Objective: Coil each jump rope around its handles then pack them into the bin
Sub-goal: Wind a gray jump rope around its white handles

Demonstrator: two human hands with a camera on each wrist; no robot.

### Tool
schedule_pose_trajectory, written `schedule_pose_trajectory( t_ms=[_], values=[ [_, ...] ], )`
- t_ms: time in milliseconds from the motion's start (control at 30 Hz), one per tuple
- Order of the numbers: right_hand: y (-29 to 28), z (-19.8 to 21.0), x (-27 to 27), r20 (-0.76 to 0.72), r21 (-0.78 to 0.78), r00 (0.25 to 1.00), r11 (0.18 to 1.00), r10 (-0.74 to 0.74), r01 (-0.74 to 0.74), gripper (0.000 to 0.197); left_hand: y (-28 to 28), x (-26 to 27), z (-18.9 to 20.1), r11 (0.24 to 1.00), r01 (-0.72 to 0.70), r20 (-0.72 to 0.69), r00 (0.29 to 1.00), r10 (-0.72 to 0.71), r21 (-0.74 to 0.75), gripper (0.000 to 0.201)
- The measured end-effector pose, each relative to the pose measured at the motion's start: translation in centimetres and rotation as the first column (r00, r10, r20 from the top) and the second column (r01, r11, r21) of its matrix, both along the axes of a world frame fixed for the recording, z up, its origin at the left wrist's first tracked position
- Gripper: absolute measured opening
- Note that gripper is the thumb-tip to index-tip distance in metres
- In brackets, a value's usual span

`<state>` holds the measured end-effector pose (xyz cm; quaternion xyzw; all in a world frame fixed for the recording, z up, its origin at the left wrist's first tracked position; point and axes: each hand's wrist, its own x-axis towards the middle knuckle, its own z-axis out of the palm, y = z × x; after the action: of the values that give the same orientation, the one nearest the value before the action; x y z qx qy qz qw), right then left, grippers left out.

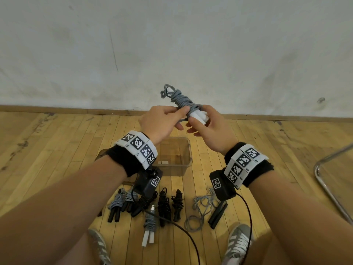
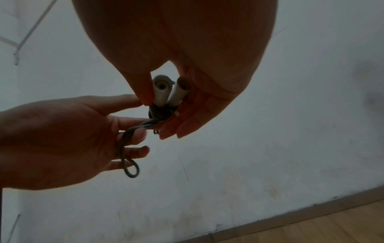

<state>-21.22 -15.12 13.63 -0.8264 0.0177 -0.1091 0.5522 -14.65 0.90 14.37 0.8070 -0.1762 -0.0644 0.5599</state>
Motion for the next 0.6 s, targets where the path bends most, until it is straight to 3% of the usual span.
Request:
schedule_pose_trajectory(
  t_ms=[200, 300, 467, 600],
  values=[
    [-0.3, -0.7, 0.1, 0.070, -0.151, 0.996, 0.986, -0.061, 0.071, 0.046, 0.2, 0.1, -0.3, 0.996, -0.035, -0.035, 0.999, 0.032, -0.082, 0.013],
    [-0.4, -0.6, 0.1, 0.110, -0.174, 0.992, 0.982, -0.060, 0.078, 0.050, -0.2, -0.2, -0.3, 0.977, -0.058, -0.129, 0.991, 0.032, -0.205, 0.016],
    [-0.1, 0.2, -0.4, 0.063, -0.074, 0.997, 0.996, 0.049, -0.044, 0.057, -0.2, 0.0, -0.4, 0.955, -0.121, -0.182, 0.981, 0.073, -0.270, 0.033],
    [0.2, 0.7, -0.5, -0.087, 0.244, 0.993, 0.969, 0.075, -0.052, 0.045, 0.1, 0.1, -0.3, 0.951, -0.060, -0.185, 0.983, 0.002, -0.303, 0.024]
  ],
)
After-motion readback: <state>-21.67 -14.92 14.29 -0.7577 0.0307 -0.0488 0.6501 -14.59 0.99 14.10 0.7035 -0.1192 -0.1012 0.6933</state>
